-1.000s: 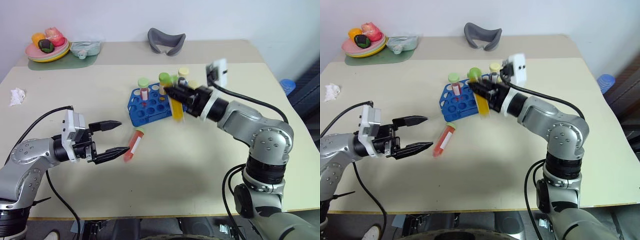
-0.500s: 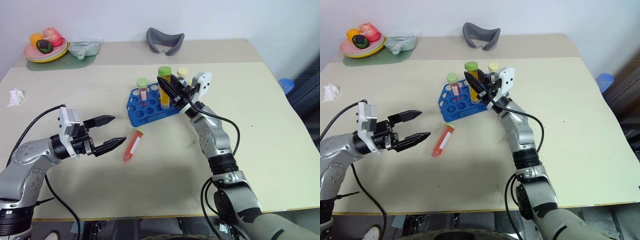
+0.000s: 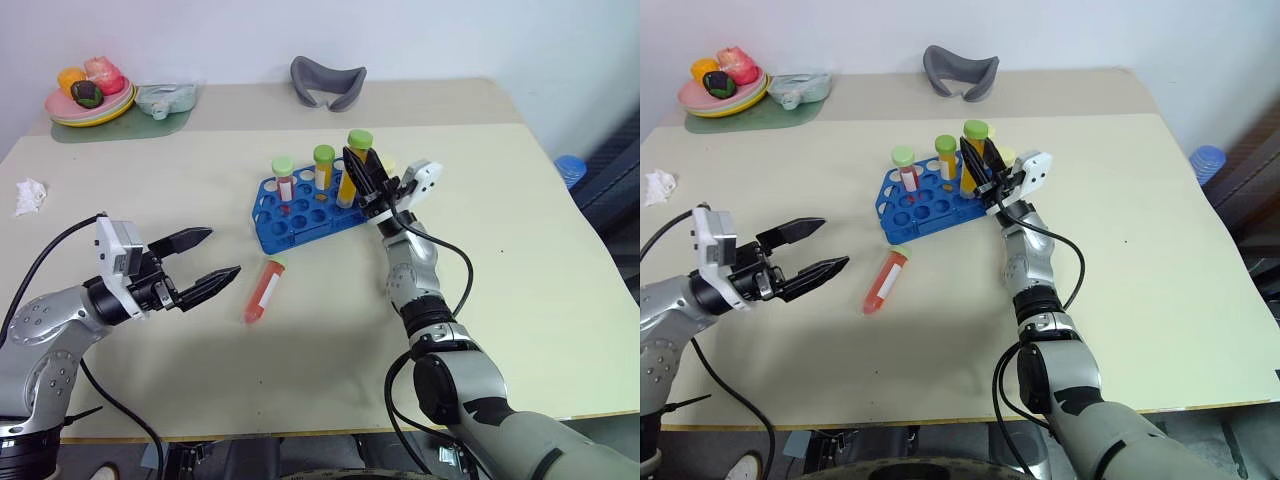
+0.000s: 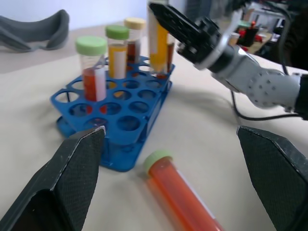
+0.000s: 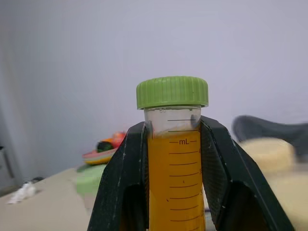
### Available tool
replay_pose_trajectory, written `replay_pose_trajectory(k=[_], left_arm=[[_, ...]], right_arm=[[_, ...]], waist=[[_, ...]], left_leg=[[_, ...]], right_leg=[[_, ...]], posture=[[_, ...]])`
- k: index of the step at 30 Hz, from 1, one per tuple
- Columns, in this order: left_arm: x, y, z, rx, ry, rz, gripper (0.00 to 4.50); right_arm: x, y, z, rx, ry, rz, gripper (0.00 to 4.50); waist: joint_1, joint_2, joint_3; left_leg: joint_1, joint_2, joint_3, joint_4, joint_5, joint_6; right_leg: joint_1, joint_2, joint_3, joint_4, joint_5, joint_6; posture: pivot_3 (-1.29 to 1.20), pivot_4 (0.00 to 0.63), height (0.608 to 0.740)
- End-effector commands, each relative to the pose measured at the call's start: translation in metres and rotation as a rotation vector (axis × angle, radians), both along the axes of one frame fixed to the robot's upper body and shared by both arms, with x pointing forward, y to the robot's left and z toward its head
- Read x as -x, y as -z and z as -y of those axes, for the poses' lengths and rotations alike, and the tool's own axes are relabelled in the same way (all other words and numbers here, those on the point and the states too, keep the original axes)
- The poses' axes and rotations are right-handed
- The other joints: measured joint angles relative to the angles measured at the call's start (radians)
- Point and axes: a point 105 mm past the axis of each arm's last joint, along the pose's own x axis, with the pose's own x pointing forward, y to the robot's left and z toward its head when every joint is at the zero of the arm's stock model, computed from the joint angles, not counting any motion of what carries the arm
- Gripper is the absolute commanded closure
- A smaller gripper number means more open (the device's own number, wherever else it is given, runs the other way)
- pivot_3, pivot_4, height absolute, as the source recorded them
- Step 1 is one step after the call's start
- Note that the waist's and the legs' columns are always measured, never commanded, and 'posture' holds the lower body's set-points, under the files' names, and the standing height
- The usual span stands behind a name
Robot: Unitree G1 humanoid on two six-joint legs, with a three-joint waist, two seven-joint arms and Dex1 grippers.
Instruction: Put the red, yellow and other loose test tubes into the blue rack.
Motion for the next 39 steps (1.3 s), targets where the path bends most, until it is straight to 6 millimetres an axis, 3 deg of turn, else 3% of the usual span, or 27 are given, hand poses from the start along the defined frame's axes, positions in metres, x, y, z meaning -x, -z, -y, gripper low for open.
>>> replay_pose_trajectory(k=[1, 15, 30, 39], left_arm=[[0.004, -0.014, 0.001, 0.005, 0.001, 0.064, 0.0], [0.006, -0.017, -0.002, -0.012, -0.003, 0.064, 0.0], [0.011, -0.015, -0.001, -0.005, -0.02, 0.064, 0.0], [0.017, -0.015, 0.0, -0.005, -0.037, 0.063, 0.0]], right_arm=[[0.004, -0.009, -0.006, -0.021, -0.004, 0.063, 3.67], [0.007, 0.007, -0.021, -0.04, -0.015, 0.027, 3.67], [0.004, 0.007, -0.038, 0.0, -0.032, 0.019, 3.67], [-0.004, 0.015, -0.028, 0.009, 0.052, -0.025, 3.67]], waist=[[-0.004, 0.0, 0.0], [-0.021, 0.0, 0.0], [-0.025, 0.0, 0.0], [-0.029, 0.0, 0.0]], left_leg=[[0.0, 0.0, 0.0, 0.0, 0.0, 0.0], [0.001, 0.0, -0.001, 0.001, 0.001, -0.001], [0.001, 0.0, -0.001, 0.001, 0.001, -0.001], [0.002, 0.0, -0.001, 0.001, 0.001, -0.001]], right_leg=[[0.0, 0.0, 0.0, 0.0, 0.0, 0.0], [0.001, 0.0, 0.0, 0.002, 0.0, 0.0], [0.001, 0.0, 0.0, 0.002, 0.0, 0.0], [0.002, 0.0, 0.0, 0.003, 0.0, 0.0]], posture=[[0.0, 0.15, 0.74], [0.0, 0.15, 0.74], [0.0, 0.15, 0.74], [0.0, 0.15, 0.74]])
